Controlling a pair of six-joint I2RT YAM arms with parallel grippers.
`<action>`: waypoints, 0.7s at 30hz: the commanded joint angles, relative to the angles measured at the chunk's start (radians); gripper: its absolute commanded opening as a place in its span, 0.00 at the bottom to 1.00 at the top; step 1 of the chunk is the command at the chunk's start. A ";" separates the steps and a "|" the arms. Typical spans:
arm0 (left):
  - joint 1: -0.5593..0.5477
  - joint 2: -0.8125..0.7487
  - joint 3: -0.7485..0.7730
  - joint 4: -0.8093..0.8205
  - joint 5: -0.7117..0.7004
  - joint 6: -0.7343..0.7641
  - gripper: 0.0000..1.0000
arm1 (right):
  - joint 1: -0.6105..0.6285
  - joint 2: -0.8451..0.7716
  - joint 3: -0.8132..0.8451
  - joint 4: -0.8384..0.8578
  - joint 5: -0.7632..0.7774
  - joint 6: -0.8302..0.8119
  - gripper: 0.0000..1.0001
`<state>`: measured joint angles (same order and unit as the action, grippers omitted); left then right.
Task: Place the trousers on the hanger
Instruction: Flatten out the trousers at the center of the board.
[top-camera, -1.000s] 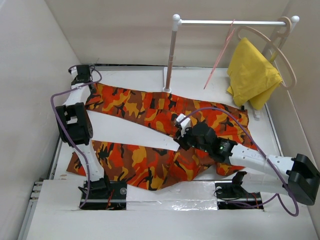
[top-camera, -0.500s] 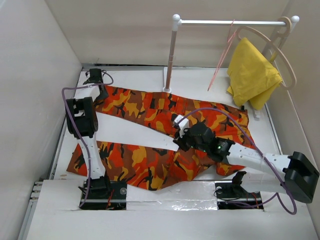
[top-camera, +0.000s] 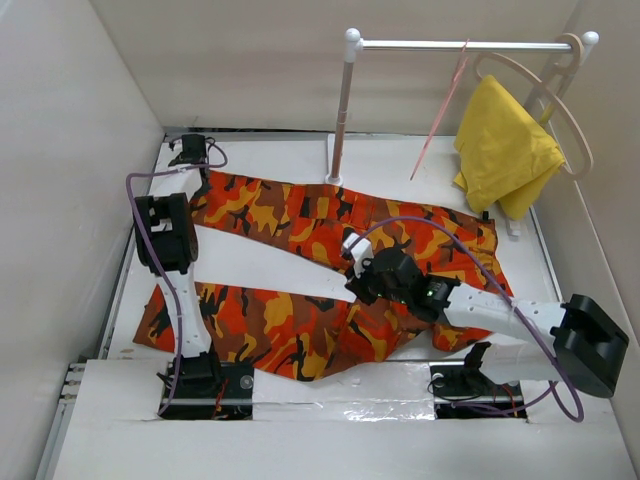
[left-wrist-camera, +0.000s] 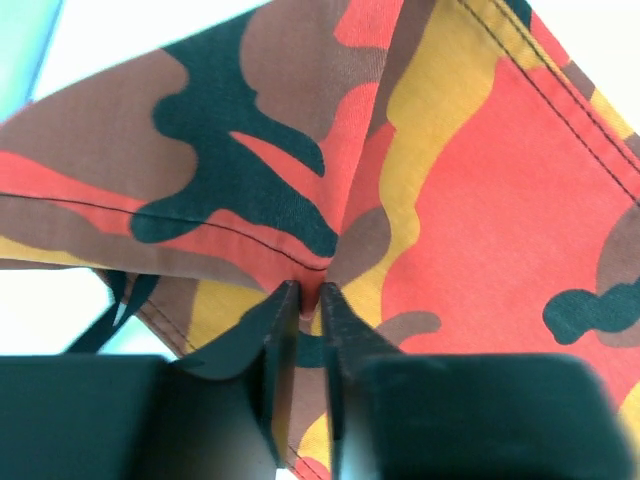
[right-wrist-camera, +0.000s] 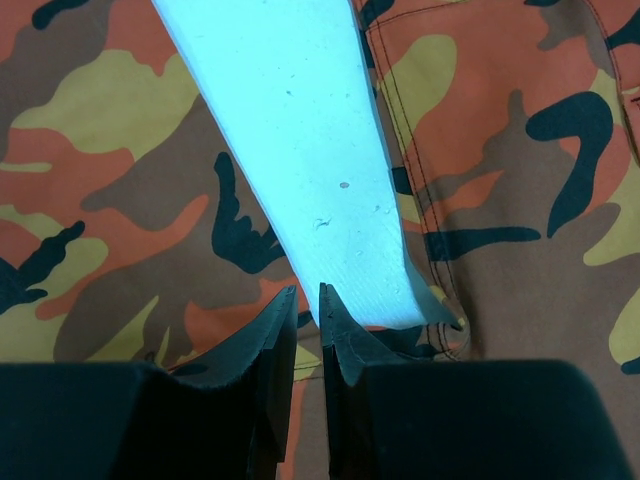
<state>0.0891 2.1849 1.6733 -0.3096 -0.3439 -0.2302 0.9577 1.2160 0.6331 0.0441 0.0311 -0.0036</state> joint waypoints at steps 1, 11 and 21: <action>0.003 0.007 0.063 -0.013 -0.062 0.022 0.06 | 0.010 0.007 0.008 0.069 0.007 0.001 0.21; 0.061 0.073 0.359 -0.037 -0.463 0.061 0.07 | -0.019 -0.067 -0.010 -0.004 0.055 0.001 0.20; 0.052 0.144 0.436 -0.027 -0.445 0.049 0.84 | -0.122 -0.136 -0.035 -0.023 0.136 0.086 0.20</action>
<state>0.1745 2.3272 2.1258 -0.3408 -0.7795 -0.1707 0.8776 1.0859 0.5930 0.0147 0.1123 0.0406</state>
